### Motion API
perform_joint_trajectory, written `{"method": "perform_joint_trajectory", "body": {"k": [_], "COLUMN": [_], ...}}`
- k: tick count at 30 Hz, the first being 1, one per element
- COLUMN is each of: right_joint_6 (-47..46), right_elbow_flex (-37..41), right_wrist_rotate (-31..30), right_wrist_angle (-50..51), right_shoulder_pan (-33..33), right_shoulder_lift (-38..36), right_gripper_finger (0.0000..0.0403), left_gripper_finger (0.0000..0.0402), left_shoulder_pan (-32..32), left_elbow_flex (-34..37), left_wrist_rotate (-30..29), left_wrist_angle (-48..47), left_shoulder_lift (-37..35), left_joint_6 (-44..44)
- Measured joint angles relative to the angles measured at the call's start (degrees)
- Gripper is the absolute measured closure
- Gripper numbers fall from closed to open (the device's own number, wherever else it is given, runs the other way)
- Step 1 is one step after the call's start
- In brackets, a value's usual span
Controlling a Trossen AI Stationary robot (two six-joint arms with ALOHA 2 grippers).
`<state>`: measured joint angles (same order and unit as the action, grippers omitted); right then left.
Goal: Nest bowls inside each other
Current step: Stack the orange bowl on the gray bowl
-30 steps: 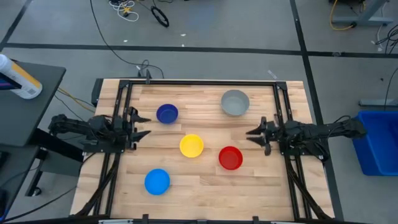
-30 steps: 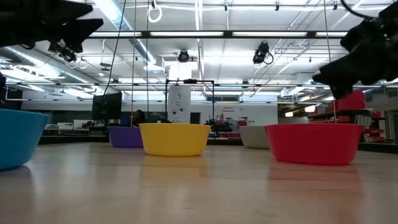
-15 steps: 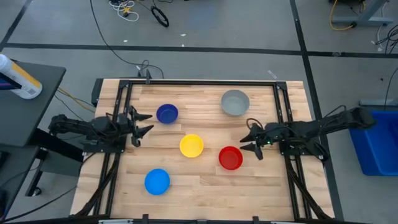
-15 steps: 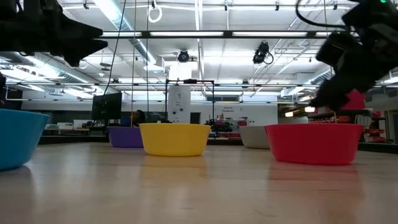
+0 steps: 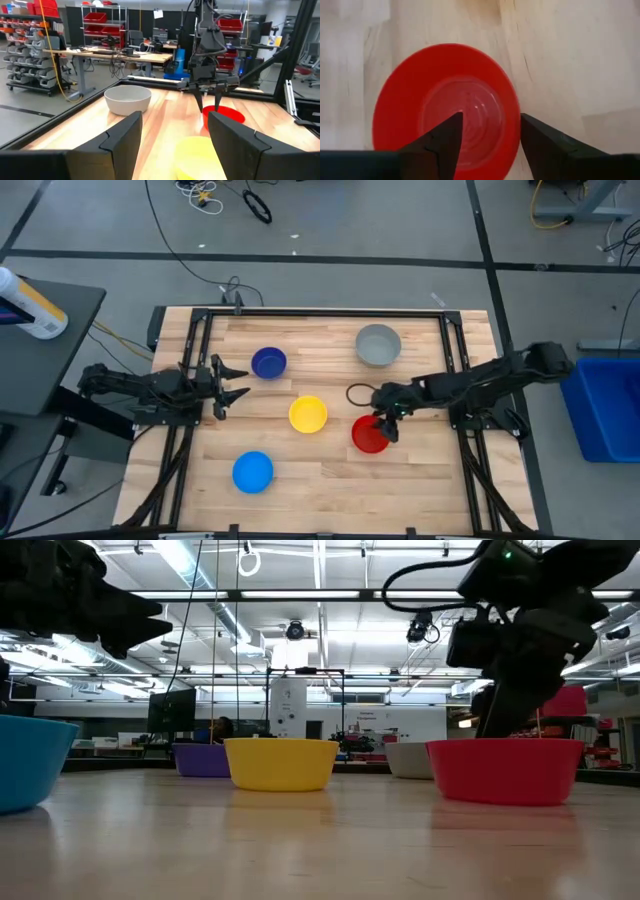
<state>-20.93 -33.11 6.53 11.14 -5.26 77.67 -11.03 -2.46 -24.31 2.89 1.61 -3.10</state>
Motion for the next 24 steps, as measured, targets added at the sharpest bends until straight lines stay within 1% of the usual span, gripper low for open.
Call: {"method": "perform_joint_trajectory", "body": {"k": [4, 7, 8, 10, 12, 13, 14, 18, 20, 24], "right_joint_6": [-0.4, -0.7, -0.7, -1.2, -1.3, -1.2, -1.3, 0.8, 2.9, 8.4], "right_elbow_flex": [-0.2, -0.3, -0.3, -0.3, -0.3, -0.3, -0.3, -0.5, -1.7, -6.9], "right_wrist_rotate": [-1.9, -2.2, -2.2, -2.2, -2.6, -3.6, -5.2, -10.7, -13.9, -20.3], "right_wrist_angle": [-0.1, -0.2, -0.2, -0.2, -0.3, -0.3, -0.4, -3.2, -3.1, 2.2], "right_shoulder_pan": [0.0, 0.0, 0.0, 0.0, 0.0, 0.0, 0.0, 0.5, 1.7, 5.5], "right_shoulder_lift": [2.2, 3.1, 3.3, 3.6, 3.9, 3.9, 3.9, 3.9, 3.9, 3.9], "right_gripper_finger": [0.0216, 0.0239, 0.0253, 0.0296, 0.0359, 0.0380, 0.0389, 0.0397, 0.0398, 0.0399], "left_gripper_finger": [0.0168, 0.0168, 0.0168, 0.0168, 0.0168, 0.0168, 0.0168, 0.0168, 0.0168, 0.0168], "left_shoulder_pan": [0.0, 0.0, 0.0, 0.0, 0.0, 0.0, 0.0, 0.0, 0.0, 0.0], "left_elbow_flex": [0.0, 0.0, 0.0, 0.0, 0.0, 0.0, 0.0, 0.0, 0.0, 0.0], "left_wrist_rotate": [0.0, 0.0, 0.0, -0.2, -0.3, -0.4, -0.5, -0.5, -0.5, -0.7], "left_wrist_angle": [-0.7, -1.8, -2.3, -3.1, -3.3, -3.3, -3.3, -3.3, -3.3, -3.4], "left_shoulder_lift": [0.0, 0.0, 0.0, 0.0, 0.0, 0.0, 0.0, 0.0, 0.0, 0.0], "left_joint_6": [0.2, 0.0, -0.2, -0.4, -0.8, -1.0, -1.0, -1.0, -1.0, -1.0]}}
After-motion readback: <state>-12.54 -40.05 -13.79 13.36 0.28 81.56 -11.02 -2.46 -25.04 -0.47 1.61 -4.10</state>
